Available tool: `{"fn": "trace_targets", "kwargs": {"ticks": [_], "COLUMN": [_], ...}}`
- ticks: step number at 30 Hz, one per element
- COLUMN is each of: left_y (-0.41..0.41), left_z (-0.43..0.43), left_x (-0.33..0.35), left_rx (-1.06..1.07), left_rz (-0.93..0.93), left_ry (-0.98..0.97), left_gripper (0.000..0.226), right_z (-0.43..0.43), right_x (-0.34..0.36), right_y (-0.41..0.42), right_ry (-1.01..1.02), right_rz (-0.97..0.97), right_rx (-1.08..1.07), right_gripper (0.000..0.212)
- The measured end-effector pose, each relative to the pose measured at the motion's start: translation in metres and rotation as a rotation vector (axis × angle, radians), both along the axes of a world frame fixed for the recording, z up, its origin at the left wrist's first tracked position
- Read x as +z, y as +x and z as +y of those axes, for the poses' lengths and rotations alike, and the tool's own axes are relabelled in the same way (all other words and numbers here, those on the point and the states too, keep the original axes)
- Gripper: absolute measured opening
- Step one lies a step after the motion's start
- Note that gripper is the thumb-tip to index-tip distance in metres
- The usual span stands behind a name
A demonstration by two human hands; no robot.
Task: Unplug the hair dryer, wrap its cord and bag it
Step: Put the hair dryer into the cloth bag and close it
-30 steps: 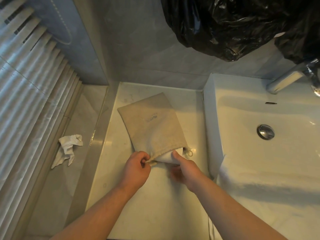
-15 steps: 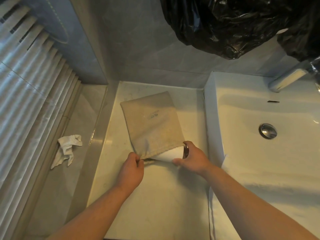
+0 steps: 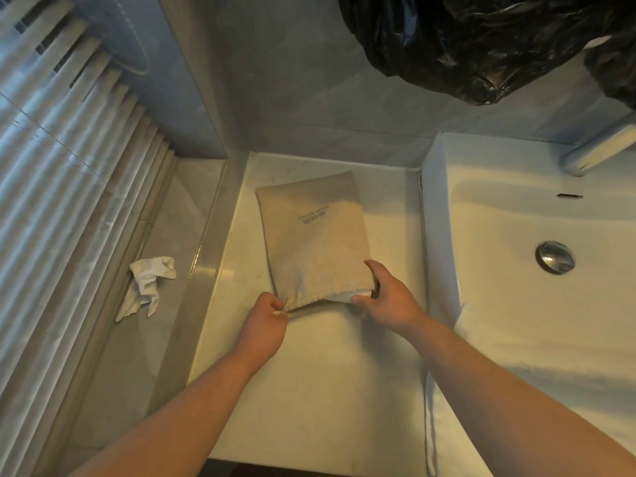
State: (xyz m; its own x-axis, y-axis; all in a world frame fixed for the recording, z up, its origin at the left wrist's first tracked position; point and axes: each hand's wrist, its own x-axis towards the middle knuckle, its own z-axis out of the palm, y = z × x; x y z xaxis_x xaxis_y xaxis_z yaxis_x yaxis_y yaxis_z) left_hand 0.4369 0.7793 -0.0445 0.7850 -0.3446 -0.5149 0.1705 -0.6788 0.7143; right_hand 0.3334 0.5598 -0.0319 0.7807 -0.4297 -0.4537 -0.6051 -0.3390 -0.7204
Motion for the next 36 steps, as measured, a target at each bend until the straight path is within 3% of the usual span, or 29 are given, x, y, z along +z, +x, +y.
{"fn": "trace_targets", "kwargs": {"ticks": [7,13,16,19,22,25,28,31,36], "left_y": [0.006,0.013,0.013,0.014,0.015,0.019,0.021,0.021,0.031], "left_z": [0.000,0.006,0.008,0.008,0.010,0.015,0.020,0.018,0.009], "left_x": [0.009,0.008,0.002,-0.001,-0.002,-0.001,0.004,0.011,0.025], "left_rx": [0.123,0.120,0.120,0.136,0.160,0.211,0.282,0.395,0.401], "left_rz": [0.113,0.098,0.045,0.022,0.028,0.140,0.309,0.460,0.402], "left_ry": [-0.020,-0.037,-0.014,-0.026,-0.032,-0.056,-0.111,-0.299,-0.398], "left_gripper": [0.009,0.025,0.026,0.030,0.030,0.032,0.033,0.031,0.037], "right_z": [0.010,0.011,0.015,0.017,0.020,0.019,0.018,0.022,0.016], "right_x": [-0.007,-0.007,-0.005,-0.001,0.000,0.000,0.002,0.014,0.033], "right_y": [0.007,0.001,0.000,-0.001,-0.014,-0.030,-0.042,-0.044,-0.039], "right_ry": [-0.089,-0.237,-0.270,-0.181,0.128,0.351,0.352,0.307,0.157], "right_rz": [0.008,0.148,0.216,0.244,0.177,0.170,0.138,0.043,-0.079], "right_rx": [-0.178,-0.226,-0.306,-0.323,-0.288,-0.381,-0.431,-0.506,-0.530], "right_gripper": [0.053,0.017,0.018,0.022,0.029,0.010,0.013,0.008,0.011]}}
